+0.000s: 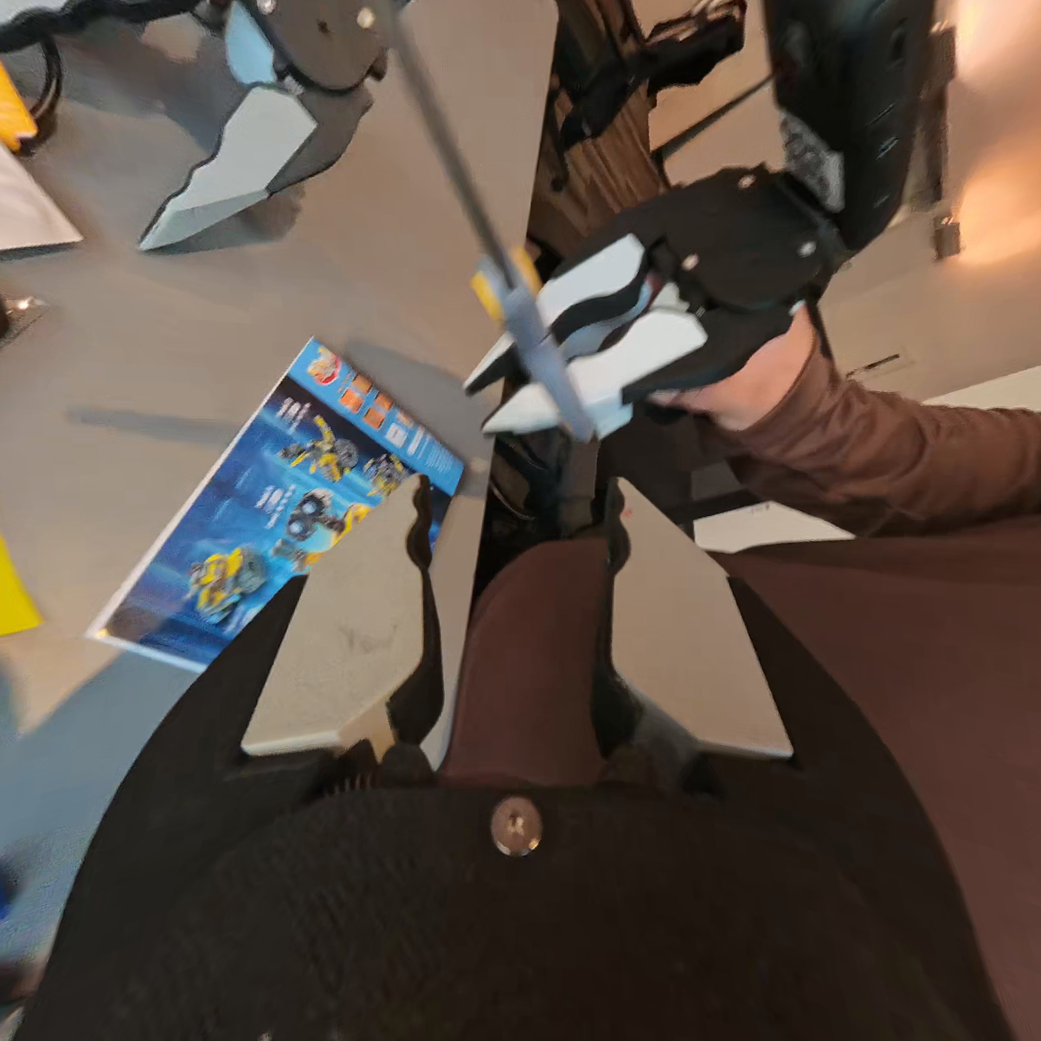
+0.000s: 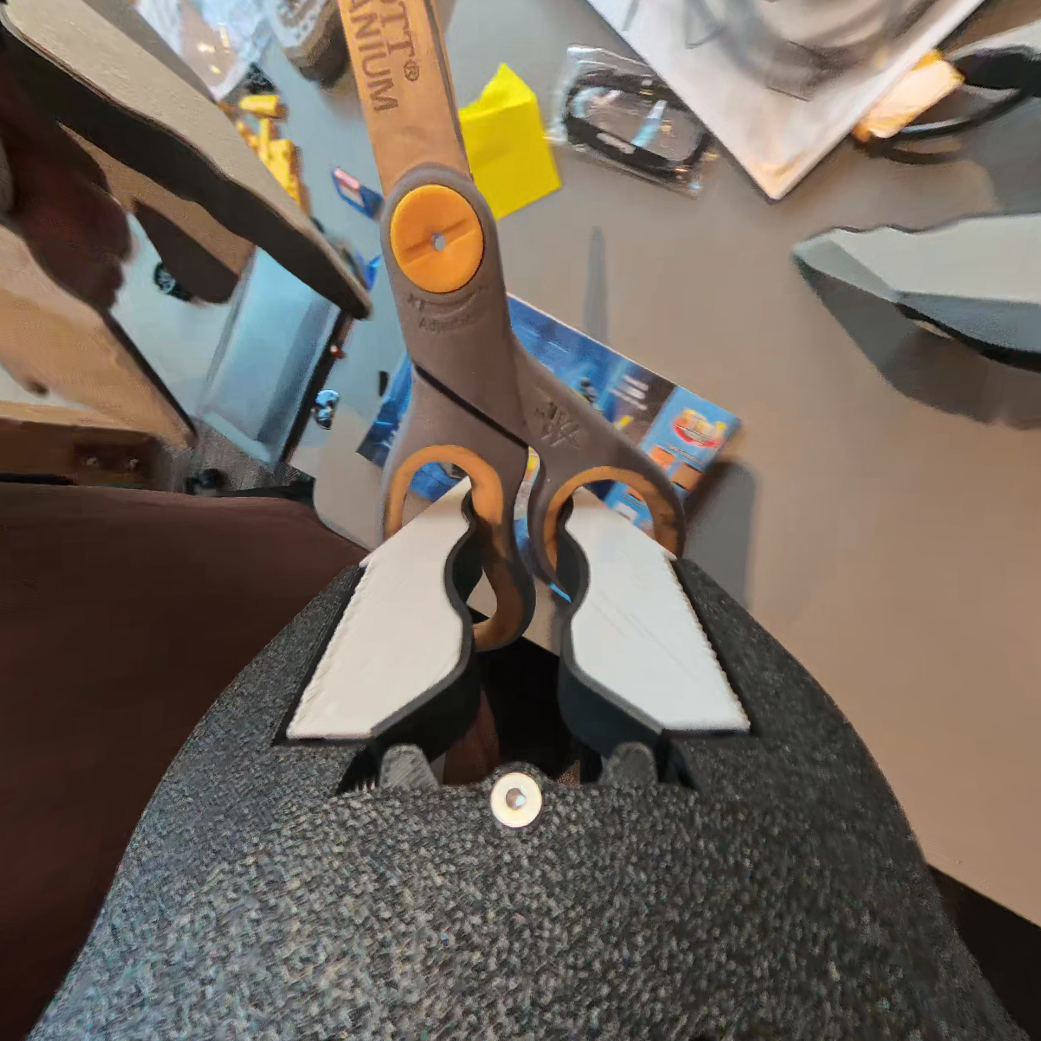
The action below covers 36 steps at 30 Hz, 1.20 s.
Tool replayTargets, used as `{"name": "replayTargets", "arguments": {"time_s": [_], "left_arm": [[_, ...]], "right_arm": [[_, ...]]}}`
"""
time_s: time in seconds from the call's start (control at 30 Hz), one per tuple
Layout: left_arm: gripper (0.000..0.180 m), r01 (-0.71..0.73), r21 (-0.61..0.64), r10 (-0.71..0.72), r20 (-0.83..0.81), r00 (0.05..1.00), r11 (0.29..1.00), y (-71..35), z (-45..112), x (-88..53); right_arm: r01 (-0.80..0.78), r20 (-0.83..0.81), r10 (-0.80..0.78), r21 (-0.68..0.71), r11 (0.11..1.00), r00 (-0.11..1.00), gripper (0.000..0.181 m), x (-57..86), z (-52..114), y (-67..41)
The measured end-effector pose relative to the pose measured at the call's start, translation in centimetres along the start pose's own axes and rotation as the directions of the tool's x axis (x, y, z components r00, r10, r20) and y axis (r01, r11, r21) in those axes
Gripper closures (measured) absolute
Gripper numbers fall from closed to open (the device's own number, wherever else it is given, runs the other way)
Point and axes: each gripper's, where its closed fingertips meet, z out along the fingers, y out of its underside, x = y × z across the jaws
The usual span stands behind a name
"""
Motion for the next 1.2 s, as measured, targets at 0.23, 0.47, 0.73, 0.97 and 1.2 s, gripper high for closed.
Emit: {"name": "replayTargets", "arguments": {"time_s": [0.23,0.47,0.73,0.97,1.2], "left_arm": [[0.140,0.137,0.168,-0.159,0.126,0.979,0.976,-1.3,-0.7,-1.4],[0.160,0.149,0.317,-0.223,0.210,0.952,0.937,-1.2,-4.8,-3.0],[0.163,0.147,0.430,-0.245,0.183,0.952,0.891,-2.2,-8.7,-3.4],[0.163,0.229,0.466,-0.290,0.063,0.955,0.855,-2.5,-11.7,-3.9],[0.165,0.291,0.499,-0.330,-0.009,0.944,0.816,-2.3,-14.6,-4.8]], "right_arm": [[0.115,-0.010,-0.117,-0.073,0.991,0.993,0.163,-4.5,3.3,-1.1],[0.259,-0.089,-0.268,-0.107,0.960,0.959,0.162,-6.2,4.7,-3.7],[0.402,-0.122,-0.412,-0.094,0.911,0.903,0.161,-8.6,5.3,-6.7],[0.213,0.122,-0.220,0.062,0.975,0.968,0.152,-11.8,4.4,-8.7],[0.003,0.273,-0.076,0.260,0.966,0.959,0.158,-9.8,-0.2,-9.5]]}}
